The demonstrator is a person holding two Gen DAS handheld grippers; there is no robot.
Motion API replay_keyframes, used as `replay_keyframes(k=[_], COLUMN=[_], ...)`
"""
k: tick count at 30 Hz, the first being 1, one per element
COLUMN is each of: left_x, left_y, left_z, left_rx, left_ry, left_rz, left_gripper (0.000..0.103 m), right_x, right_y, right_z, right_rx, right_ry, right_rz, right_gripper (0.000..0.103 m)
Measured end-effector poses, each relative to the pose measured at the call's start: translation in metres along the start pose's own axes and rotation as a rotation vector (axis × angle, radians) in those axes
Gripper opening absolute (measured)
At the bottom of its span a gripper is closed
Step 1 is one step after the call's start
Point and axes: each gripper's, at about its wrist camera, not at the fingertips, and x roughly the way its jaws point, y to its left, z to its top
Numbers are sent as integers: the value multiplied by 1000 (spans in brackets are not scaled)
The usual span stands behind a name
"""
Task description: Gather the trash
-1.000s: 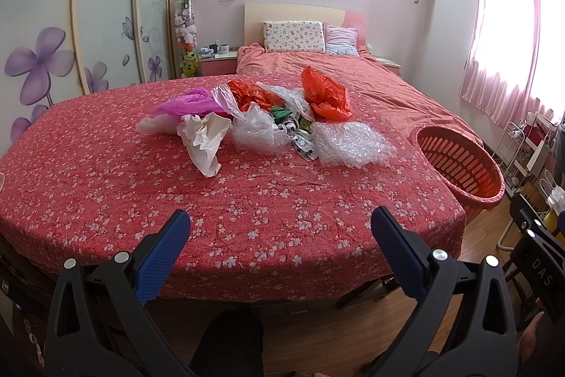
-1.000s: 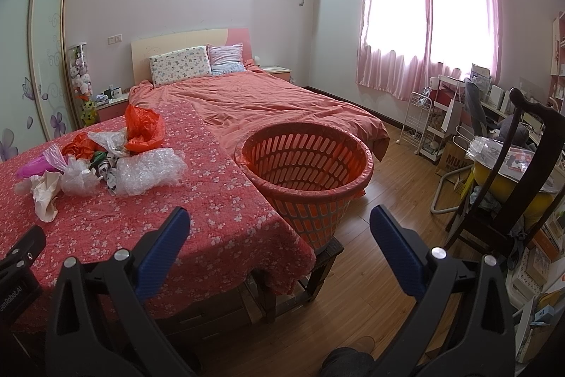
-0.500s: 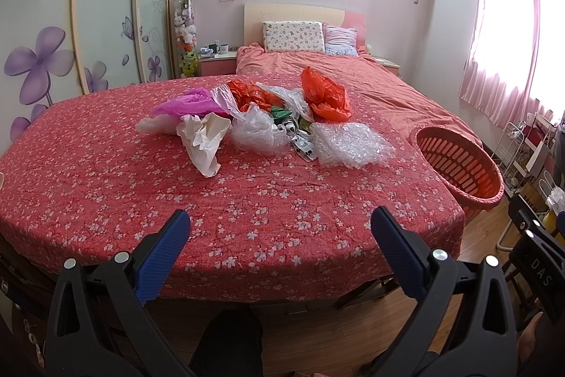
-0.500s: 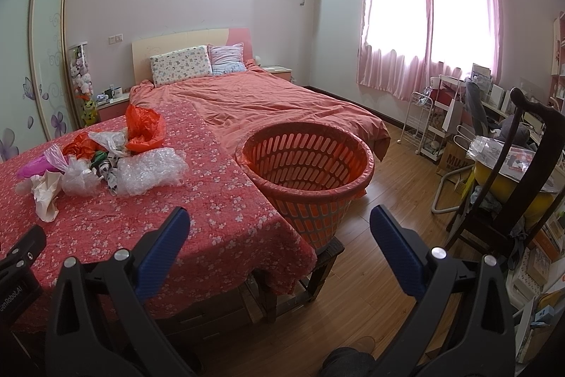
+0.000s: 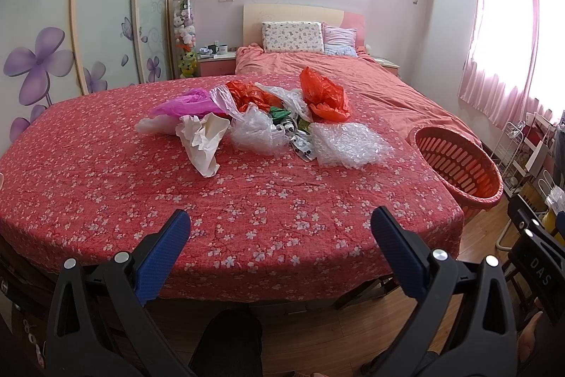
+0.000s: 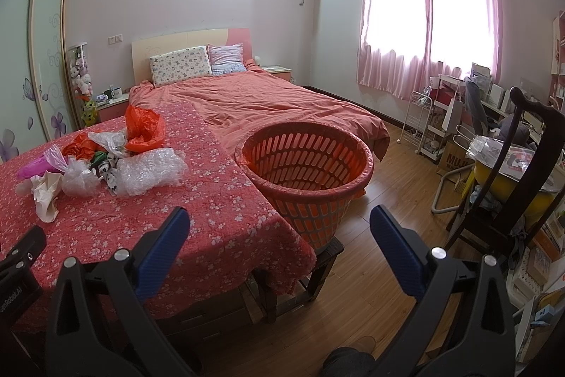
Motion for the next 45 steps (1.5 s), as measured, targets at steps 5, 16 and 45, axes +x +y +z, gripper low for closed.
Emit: replay_keyframes(k=[5,16,45], left_x=[0,0,50], left_y=[0,0,67], left_z=[0,0,16], left_rx=[0,-1,-129], left_ry=[0,0,65], left_rz=[-1,-1,63], left_gripper=[101,101,101], right_x=[0,0,63], right_y=[0,0,77], right_z=[0,0,34], right_rx=[0,0,-76], right_ry=[-1,0,27], right_rz=[0,0,214], right_gripper=[99,99,98])
